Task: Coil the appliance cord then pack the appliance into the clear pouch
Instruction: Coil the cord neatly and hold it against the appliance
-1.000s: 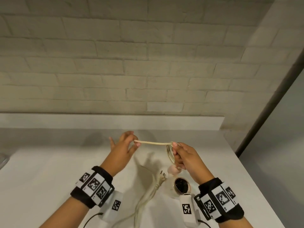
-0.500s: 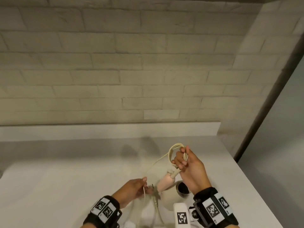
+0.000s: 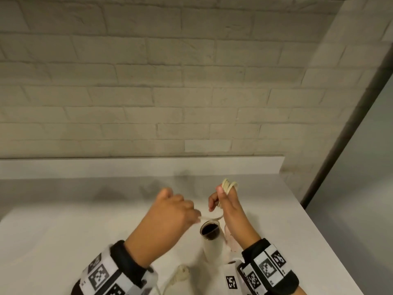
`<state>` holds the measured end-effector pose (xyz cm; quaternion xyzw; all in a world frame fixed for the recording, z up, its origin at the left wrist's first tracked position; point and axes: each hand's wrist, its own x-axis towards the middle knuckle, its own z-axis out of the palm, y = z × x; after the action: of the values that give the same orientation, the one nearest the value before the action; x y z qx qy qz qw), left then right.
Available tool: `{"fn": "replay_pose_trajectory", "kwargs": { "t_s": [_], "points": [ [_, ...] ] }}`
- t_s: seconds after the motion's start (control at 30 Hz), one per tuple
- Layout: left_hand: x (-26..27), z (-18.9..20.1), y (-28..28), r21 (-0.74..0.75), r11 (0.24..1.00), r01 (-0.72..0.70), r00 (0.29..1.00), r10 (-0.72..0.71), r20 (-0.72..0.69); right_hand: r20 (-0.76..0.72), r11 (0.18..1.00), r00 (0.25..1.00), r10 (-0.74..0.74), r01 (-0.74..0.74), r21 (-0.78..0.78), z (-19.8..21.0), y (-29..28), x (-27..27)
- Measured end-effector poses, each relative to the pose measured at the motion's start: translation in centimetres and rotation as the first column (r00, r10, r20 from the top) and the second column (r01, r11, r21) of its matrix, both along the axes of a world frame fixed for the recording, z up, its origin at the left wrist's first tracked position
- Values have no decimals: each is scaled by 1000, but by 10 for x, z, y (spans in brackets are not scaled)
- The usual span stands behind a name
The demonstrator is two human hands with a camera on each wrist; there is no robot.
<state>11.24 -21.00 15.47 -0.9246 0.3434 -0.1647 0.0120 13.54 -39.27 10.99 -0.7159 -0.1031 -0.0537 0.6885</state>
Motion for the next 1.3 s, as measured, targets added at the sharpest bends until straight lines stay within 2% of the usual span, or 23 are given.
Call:
{"fn": "replay_pose_trajectory", "kwargs": {
  "t_s": [0.07,0.13,0.2,0.27,0.33,0.43,0.5,0.57,0.6,0.67,0.7,0.77,0.83,0.87,0.93,0.97,1.0,1.03,1.1,1.17,1.23,1.3],
  "points": [
    [9,15,0,-82,997,-15,995,23,96,-12,995,996,87,-87,-41,1,3,-5],
    [16,27,-5,-175,983,-57,993,75,95,-35,981,983,179,-181,-69,2,10,-12],
    [25,27,-12,-360,928,-97,995,94,-28,-97,979,975,200,-203,-24,3,17,-15],
    [34,16,-19,-512,836,-197,969,88,-229,-177,991,975,134,-133,16,7,20,-19],
    [39,3,-23,-602,757,-252,940,44,-337,-212,996,973,86,-78,43,12,20,-21],
    [43,-11,-20,-660,706,-257,901,-72,-428,-215,995,976,45,-24,101,13,12,-19],
    [46,-21,-9,-700,628,-340,799,-199,-567,-220,978,975,39,9,210,11,1,-16],
    [47,-38,10,-708,535,-461,634,-359,-685,-225,948,973,54,21,318,9,-12,-15],
    [47,-48,19,-687,527,-501,575,-391,-719,-229,940,972,57,25,340,8,-17,-14],
    [46,-70,35,-619,575,-535,527,-345,-777,-244,927,969,47,48,372,7,-26,-13],
    [45,-78,42,-584,602,-545,532,-289,-796,-257,916,966,41,66,395,6,-30,-12],
    [49,-87,56,-551,626,-551,613,-145,-777,-287,893,957,51,86,443,5,-38,-10],
    [56,-87,66,-619,568,-543,728,-50,-684,-286,885,954,91,54,462,4,-39,-8],
    [59,-84,67,-672,516,-532,781,-9,-625,-276,879,954,119,28,477,4,-37,-7],
    [61,-79,61,-734,437,-520,840,104,-533,-252,838,949,191,-24,545,3,-28,-6],
    [60,-78,55,-735,439,-517,850,158,-503,-236,813,944,230,-53,579,3,-23,-6],
    [58,-82,49,-706,480,-521,847,191,-495,-222,800,943,249,-71,596,3,-18,-5],
    [54,-85,41,-646,552,-527,836,202,-510,-215,802,944,250,-78,592,1,-14,-4],
    [42,-95,27,-458,744,-487,818,203,-539,-207,831,952,225,-77,551,-1,-8,-3],
    [27,-94,16,-311,879,-361,853,177,-490,-195,870,969,150,-36,491,-1,-4,-2],
    [14,-78,8,-257,935,-246,902,123,-414,-165,891,983,81,3,455,0,-1,-1],
    [2,-57,5,-296,945,-140,938,31,-345,-109,915,993,37,10,402,1,3,-2]
  ]
}}
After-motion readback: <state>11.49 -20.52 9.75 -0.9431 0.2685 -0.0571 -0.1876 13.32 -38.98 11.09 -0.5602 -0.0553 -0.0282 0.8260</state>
